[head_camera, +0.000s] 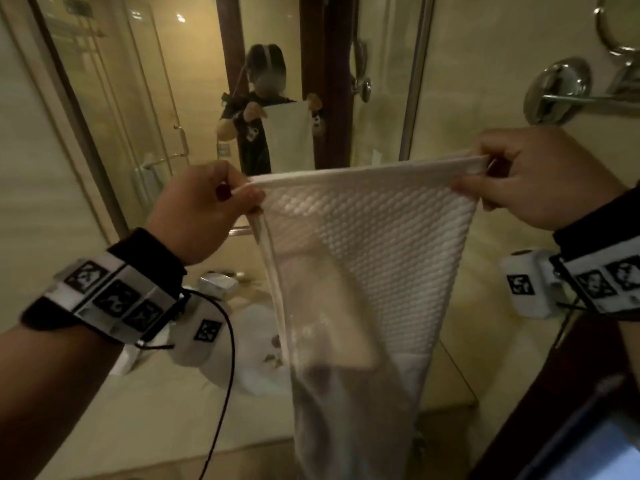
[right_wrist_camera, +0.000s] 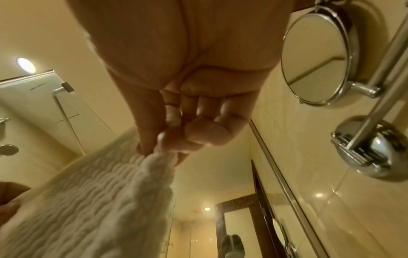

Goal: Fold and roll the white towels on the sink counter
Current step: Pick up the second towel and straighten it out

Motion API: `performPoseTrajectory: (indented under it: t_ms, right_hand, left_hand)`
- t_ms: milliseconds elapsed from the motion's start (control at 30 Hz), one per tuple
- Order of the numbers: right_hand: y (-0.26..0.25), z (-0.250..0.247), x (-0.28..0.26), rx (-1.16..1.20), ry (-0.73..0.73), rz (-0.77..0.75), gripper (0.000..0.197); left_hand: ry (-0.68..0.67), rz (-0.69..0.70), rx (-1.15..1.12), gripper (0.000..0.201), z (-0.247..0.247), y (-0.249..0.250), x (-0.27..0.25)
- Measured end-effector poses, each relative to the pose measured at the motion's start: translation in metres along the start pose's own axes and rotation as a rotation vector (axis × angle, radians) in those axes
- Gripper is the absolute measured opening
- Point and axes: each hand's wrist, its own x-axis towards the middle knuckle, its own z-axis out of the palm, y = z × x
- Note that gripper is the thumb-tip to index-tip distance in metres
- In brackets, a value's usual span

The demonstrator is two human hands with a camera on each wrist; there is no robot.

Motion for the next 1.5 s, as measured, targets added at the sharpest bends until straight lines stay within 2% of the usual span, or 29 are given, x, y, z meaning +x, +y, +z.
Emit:
performPoseTrajectory:
  t_ms: [133,233,300,400,433,567,733,933,1100,1267,1333,1367,1433,1500]
  right_hand:
    - [0.007,-0.007,-0.003,-0.037,0.006,0.043,0.019]
    - [0.012,-0.015,0.001,-0.032,0.123,0.023,0.018]
    - [0.013,-0.021,0.007,-0.014,0.167,-0.003,0.022]
    - [0.014,-0.026,0.019,0.006,0.159,-0.019,0.040]
    - [0.017,-0.024,0.024,-0.008,0.164,-0.011,0.041]
    - [0.048,0.005,0.055,-0.121,0.077,0.093,0.023]
    - [0.120,0.090,0.097,-0.127,-0.086,0.266,0.021]
    - [0.224,0.238,0.148,-0.143,-0.325,0.432,0.021]
    - [0.288,0.345,0.181,-0.120,-0.418,0.532,0.014]
    - [0.337,0.430,0.196,-0.156,-0.552,0.626,0.015]
    - [0.350,0.455,0.198,-0.157,-0.556,0.650,0.014]
    - [0.357,0.470,0.200,-0.168,-0.545,0.657,0.021]
    - [0.367,0.494,0.204,-0.205,-0.534,0.673,0.032]
    - [0.370,0.509,0.203,-0.199,-0.540,0.737,0.032]
  left_hand:
    - [0.004,0.051,0.007,0.013,0.002,0.015,0.014]
    - [0.072,0.138,-0.001,0.017,-0.002,0.027,0.022]
    - [0.101,0.161,-0.009,0.013,-0.006,0.029,0.034]
    - [0.077,0.117,-0.011,0.026,-0.003,0.011,0.056]
    - [0.094,0.119,0.017,0.024,0.005,0.009,0.061]
    - [0.042,0.107,0.036,0.008,0.047,-0.007,0.082]
    - [-0.102,-0.145,0.039,0.007,0.134,-0.093,0.127]
    - [-0.181,-0.370,0.033,0.014,0.241,-0.221,0.165]
    - [-0.205,-0.541,-0.017,0.016,0.317,-0.316,0.189]
    - [-0.192,-0.703,-0.044,0.019,0.378,-0.384,0.191]
    - [-0.169,-0.756,-0.079,0.013,0.394,-0.398,0.192]
    - [-0.148,-0.765,-0.098,0.006,0.402,-0.405,0.193]
    - [-0.097,-0.757,-0.086,0.011,0.414,-0.416,0.196]
    - [-0.127,-0.753,-0.032,0.015,0.425,-0.419,0.190]
